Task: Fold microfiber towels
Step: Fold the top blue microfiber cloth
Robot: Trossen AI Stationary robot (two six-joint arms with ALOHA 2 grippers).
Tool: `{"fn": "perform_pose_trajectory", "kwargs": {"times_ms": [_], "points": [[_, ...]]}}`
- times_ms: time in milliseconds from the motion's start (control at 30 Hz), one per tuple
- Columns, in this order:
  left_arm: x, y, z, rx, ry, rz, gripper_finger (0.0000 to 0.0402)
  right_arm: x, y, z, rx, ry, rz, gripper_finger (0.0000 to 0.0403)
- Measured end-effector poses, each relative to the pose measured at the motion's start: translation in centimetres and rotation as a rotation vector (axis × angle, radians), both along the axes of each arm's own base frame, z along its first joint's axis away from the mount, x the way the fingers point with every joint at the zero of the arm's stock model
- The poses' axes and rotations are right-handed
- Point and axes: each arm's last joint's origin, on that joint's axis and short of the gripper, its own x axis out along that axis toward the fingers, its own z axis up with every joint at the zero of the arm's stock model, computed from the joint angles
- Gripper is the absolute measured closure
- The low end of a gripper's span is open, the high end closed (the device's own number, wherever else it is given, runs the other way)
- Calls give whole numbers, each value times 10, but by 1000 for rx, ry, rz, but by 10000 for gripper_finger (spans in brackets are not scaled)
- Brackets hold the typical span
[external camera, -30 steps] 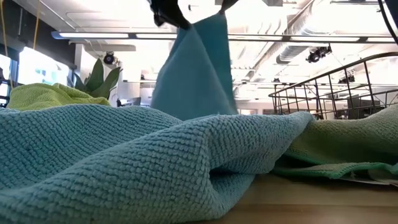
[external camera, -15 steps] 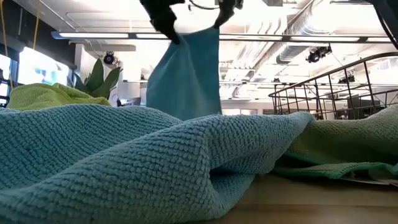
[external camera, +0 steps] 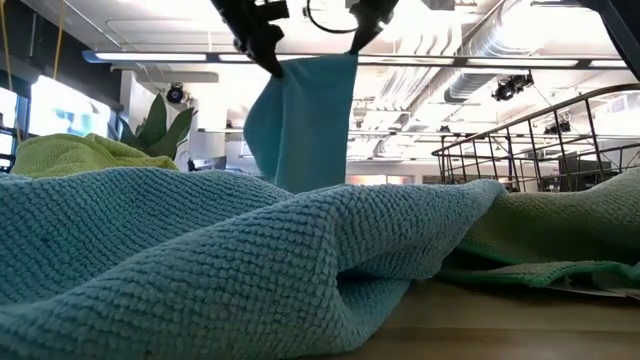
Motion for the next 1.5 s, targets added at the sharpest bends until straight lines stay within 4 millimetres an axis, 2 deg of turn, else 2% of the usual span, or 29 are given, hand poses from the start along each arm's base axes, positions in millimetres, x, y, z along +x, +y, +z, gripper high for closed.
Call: {"fn": "perform_pose_trajectory", "kwargs": {"times_ms": [133,233,467,600,867,1200,1333,1500], "points": [[4,-20,-10,-219,-21,-28,401,-1,14,-15,279,18,85,403],[13,-37,-21,-338,17,-48,401,3,26,-33,439,123,104,403],[43,-69,-59,-424,169,-143,401,23,45,-70,531,360,139,403],[52,-79,-74,-432,220,-166,401,29,53,-72,502,376,191,403],[52,-85,-75,-505,185,-202,391,27,55,-70,524,360,150,403],[52,-85,-74,-539,163,-189,292,27,55,-70,535,359,161,403],[51,-81,-71,-532,129,-185,268,28,59,-70,611,337,231,403],[67,-77,-61,-459,-36,-307,260,32,73,-69,640,351,433,403]]}}
